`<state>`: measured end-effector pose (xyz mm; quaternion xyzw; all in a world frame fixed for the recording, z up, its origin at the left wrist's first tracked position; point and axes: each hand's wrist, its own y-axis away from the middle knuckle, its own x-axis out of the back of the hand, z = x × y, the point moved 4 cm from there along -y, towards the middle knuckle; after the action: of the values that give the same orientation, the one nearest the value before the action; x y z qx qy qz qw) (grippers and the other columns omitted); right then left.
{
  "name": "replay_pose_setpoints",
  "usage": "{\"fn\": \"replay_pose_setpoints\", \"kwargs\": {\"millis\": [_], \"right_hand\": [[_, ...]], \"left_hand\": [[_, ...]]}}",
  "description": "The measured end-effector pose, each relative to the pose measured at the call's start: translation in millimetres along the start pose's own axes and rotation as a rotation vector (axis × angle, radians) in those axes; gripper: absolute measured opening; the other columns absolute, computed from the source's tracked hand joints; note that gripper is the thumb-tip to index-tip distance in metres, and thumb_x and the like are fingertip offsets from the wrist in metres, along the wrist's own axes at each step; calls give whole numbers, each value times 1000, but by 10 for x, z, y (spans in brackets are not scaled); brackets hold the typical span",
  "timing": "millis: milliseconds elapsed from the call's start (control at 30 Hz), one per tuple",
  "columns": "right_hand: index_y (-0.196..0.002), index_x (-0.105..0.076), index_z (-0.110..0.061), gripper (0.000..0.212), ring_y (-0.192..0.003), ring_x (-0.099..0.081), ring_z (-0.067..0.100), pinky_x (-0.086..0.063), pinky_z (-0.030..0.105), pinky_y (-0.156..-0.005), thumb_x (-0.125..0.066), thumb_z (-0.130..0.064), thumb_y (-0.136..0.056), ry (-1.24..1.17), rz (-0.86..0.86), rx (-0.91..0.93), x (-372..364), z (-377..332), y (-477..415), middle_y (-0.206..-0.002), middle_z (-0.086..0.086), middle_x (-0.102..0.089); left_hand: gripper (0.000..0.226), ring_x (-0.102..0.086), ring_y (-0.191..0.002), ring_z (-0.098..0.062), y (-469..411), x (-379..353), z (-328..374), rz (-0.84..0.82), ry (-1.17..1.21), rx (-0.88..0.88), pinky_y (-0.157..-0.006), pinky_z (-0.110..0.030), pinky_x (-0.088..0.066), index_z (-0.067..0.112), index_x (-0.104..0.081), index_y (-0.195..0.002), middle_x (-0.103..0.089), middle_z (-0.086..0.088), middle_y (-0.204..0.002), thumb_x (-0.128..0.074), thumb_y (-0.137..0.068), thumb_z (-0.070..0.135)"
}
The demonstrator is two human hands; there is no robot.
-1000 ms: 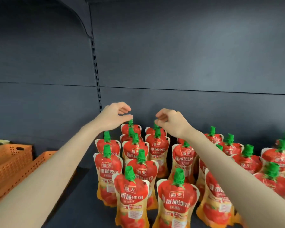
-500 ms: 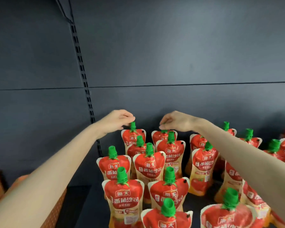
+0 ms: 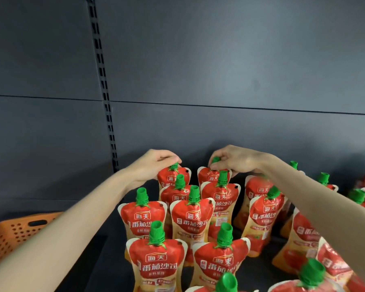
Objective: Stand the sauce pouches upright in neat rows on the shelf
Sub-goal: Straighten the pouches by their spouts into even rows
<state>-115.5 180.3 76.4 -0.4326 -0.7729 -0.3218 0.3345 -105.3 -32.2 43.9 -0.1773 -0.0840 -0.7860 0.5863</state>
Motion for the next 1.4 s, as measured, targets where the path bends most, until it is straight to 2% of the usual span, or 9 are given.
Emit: {"fn": "replay_pose_setpoints", "kwargs": {"millis": [133, 267, 367, 733, 1100, 1267, 1400], "right_hand": [[-109, -61, -15, 19, -94, -67, 18, -56, 28, -76, -51, -25, -95, -23, -25, 10, -6, 15, 21, -102, 5, -68], [-109, -60, -15, 20, -92, -67, 16, -55, 25, -71, -51, -26, -95, -41, -27, 12, -18, 6, 28, -102, 3, -68], [-109, -60, -17, 19, -93, -66, 15, -54, 23, -68, -51, -26, -95, -38, -25, 13, -28, 0, 36, -103, 3, -68], [-108, -60, -17, 17, -94, -67, 18, -57, 31, -79, -52, -25, -95, -43, -30, 16, -40, -5, 25, -104, 5, -67], [-107, -59, -19, 17, -92, -66, 14, -54, 24, -72, -50, -26, -96, -30, -31, 20, -43, -4, 53, -102, 2, -67], [-108, -59, -20, 17, -95, -66, 16, -56, 28, -77, -50, -27, -96, -23, -38, 16, -48, -7, 69, -105, 2, -66], [-109, -60, -21, 19, -98, -65, 17, -56, 33, -83, -50, -28, -95, -4, -44, 5, -50, -15, 80, -108, 3, -66]], "left_hand": [[18, -66, -83, -11, 6, -31, -10, 15, 30, -6, -73, -30, -54, 18, -68, -97, -70, -2, -95, -52, -94, 25], [17, -66, -77, -6, 28, -43, -9, 0, 46, -22, -67, -24, -54, 18, -68, -96, -70, 0, -90, -52, -94, 24], [17, -66, -76, -6, 30, -26, -12, 19, 47, -24, -66, -22, -54, 18, -68, -96, -70, -2, -92, -52, -94, 24], [17, -67, -73, -3, 10, -29, -8, 6, 34, -43, -62, -20, -54, 20, -68, -94, -70, 4, -84, -52, -94, 24], [19, -68, -80, -6, 23, -26, -31, -6, 4, -39, -68, -26, -56, 18, -68, -97, -69, 3, -88, -50, -95, 24], [19, -68, -82, -8, 43, -17, -30, -7, -22, -50, -71, -28, -57, 19, -68, -97, -70, 2, -90, -50, -94, 26], [20, -68, -90, -11, 49, -14, -52, -14, -43, -49, -80, -34, -56, 24, -68, -100, -71, 5, -93, -50, -94, 30]]}}
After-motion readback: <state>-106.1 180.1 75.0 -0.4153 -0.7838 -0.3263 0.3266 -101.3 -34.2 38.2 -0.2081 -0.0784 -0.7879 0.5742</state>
